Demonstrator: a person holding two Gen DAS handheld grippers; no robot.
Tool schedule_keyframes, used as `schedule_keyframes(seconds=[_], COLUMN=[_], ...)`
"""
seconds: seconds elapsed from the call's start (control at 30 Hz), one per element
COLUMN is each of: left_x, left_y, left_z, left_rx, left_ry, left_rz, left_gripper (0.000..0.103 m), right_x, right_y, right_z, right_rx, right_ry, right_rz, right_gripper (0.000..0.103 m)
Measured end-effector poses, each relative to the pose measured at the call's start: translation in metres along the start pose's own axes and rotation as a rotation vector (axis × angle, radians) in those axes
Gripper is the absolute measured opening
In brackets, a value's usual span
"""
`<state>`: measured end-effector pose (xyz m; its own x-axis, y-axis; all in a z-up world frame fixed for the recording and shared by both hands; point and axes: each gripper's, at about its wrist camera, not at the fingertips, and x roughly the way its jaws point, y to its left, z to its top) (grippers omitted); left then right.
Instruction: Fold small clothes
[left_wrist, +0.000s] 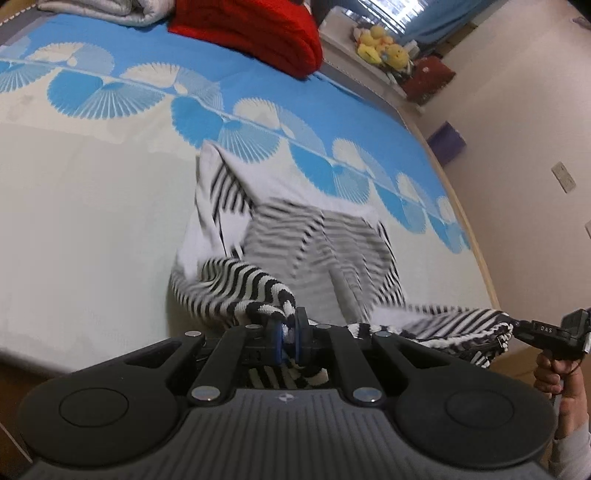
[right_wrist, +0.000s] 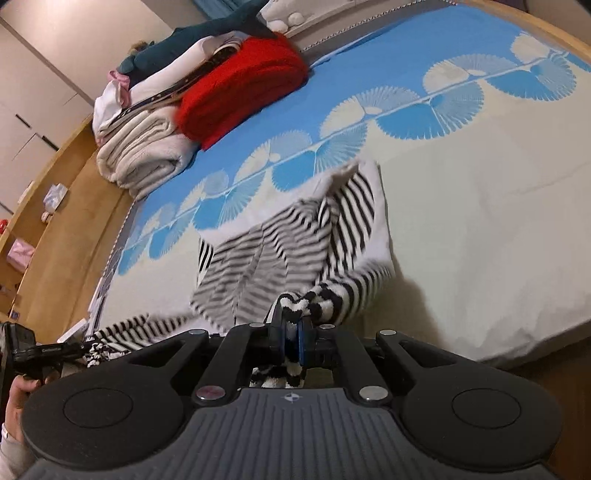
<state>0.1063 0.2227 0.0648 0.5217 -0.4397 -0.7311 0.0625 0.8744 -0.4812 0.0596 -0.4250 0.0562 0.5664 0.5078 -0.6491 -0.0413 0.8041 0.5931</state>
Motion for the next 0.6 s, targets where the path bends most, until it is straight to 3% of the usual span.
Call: schedule_keyframes(seconds=[0.2, 0.27, 0.33, 0.4, 0.6], left_x=[0.079, 0.108, 0.134, 0.158, 0.188], left_y=[0.032, 0.048, 0.062, 0.071, 0.07], left_z=[0.073, 0.089, 0.097, 0.102, 0.13], left_rx=[-0.183, -0.268, -0.292, -0.332, -0.374], left_ry=[-0.08, -0.099, -0.111, -0.069, -0.103], left_rz=[0.057, 0.073, 0.092, 0.164, 0.152], left_gripper=[0.006, 0.006, 0.006, 0.006, 0.011], right_x=[0.075, 0.108, 0.14, 0.168, 0.235], right_y=[-0.006, -0.011, -0.02, -0.031, -0.059], right_z=[0.064, 0.087, 0.103, 0.111, 0.124], right_rx=[0.029, 0.042, 0.071, 0.088, 0.199], right_ry=[-0.079, -0.11, -0.131, -0.151, -0.122], right_rz=[-0.101, -0.117, -0.13, -0.142, -0.217], right_gripper=[0.005, 0.005, 0.005, 0.005, 0.006])
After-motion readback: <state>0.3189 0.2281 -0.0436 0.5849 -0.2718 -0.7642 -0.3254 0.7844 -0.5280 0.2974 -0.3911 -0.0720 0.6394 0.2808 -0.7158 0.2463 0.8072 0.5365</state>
